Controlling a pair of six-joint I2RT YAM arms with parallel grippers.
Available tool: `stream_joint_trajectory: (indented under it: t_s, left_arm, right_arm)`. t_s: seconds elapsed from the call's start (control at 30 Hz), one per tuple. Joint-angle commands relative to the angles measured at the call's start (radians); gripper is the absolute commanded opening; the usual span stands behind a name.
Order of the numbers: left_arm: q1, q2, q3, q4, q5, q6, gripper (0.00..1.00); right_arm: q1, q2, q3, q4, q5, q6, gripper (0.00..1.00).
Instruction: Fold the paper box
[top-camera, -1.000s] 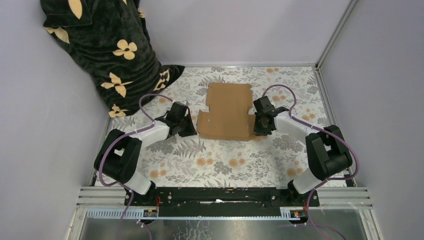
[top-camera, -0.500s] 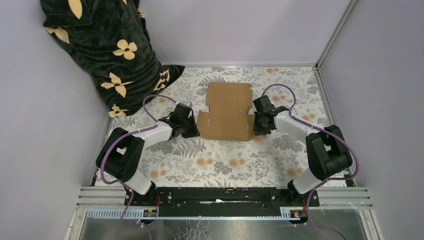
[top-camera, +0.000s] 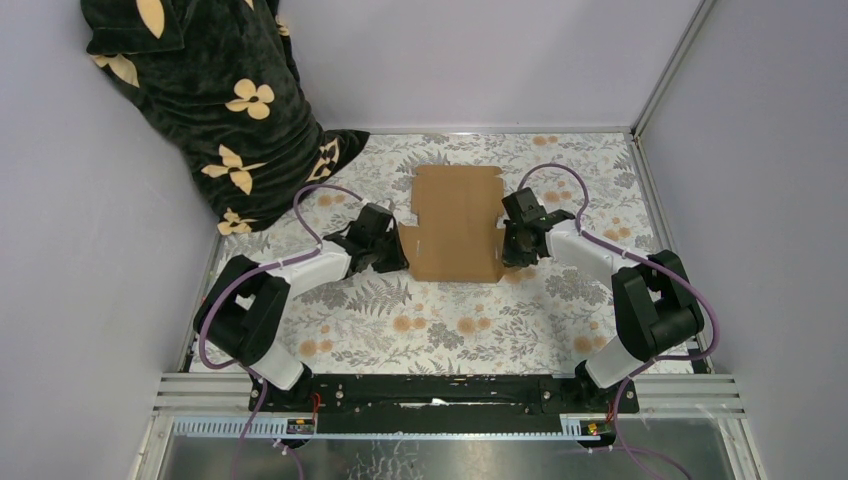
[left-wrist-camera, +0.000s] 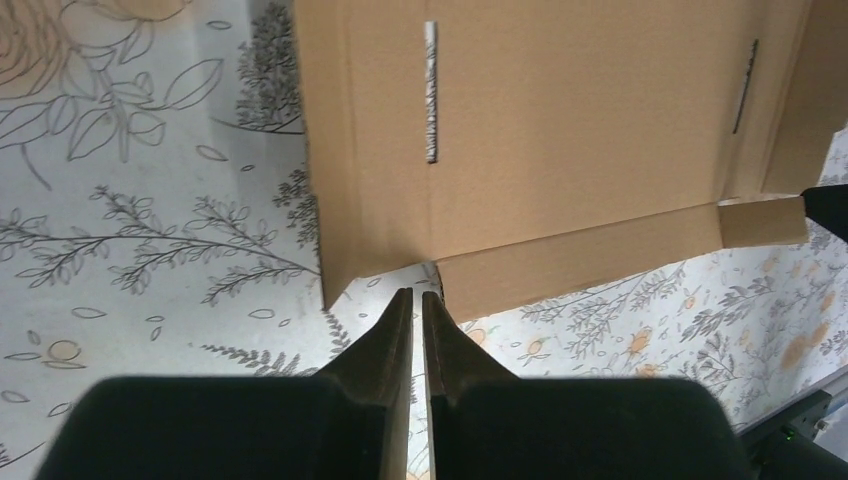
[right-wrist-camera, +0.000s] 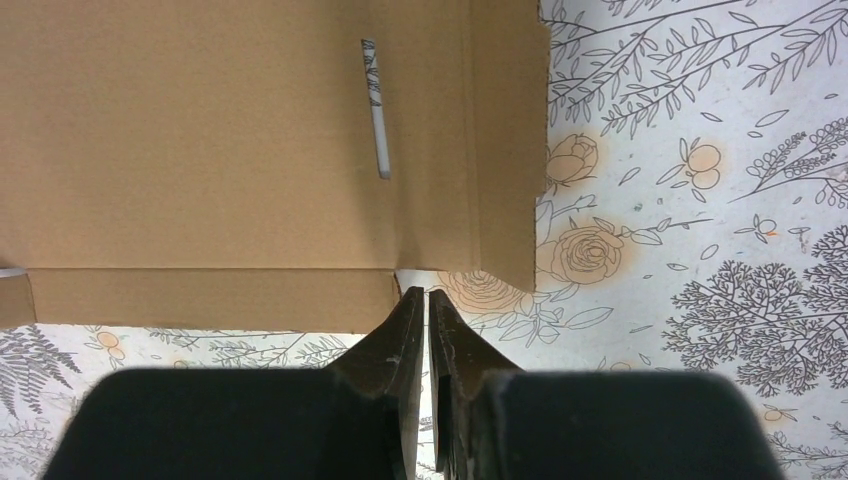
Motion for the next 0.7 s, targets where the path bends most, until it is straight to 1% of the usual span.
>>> stream_joint_trajectory:
  t_s: [0.0,0.67]
  left_arm:
    - [-0.023,0.016,0.041,0.017,-0.025,-0.021,0.12]
    - [-0.088,0.052,0.070,0.016,-0.052,-0.038,0.11]
  right_arm:
    - [0.018,-0.017,0.042,-0.012,-0.009,0.001,0.13]
    - [0.068,0.013,0.048,0.011,-0.009,0.025,0.13]
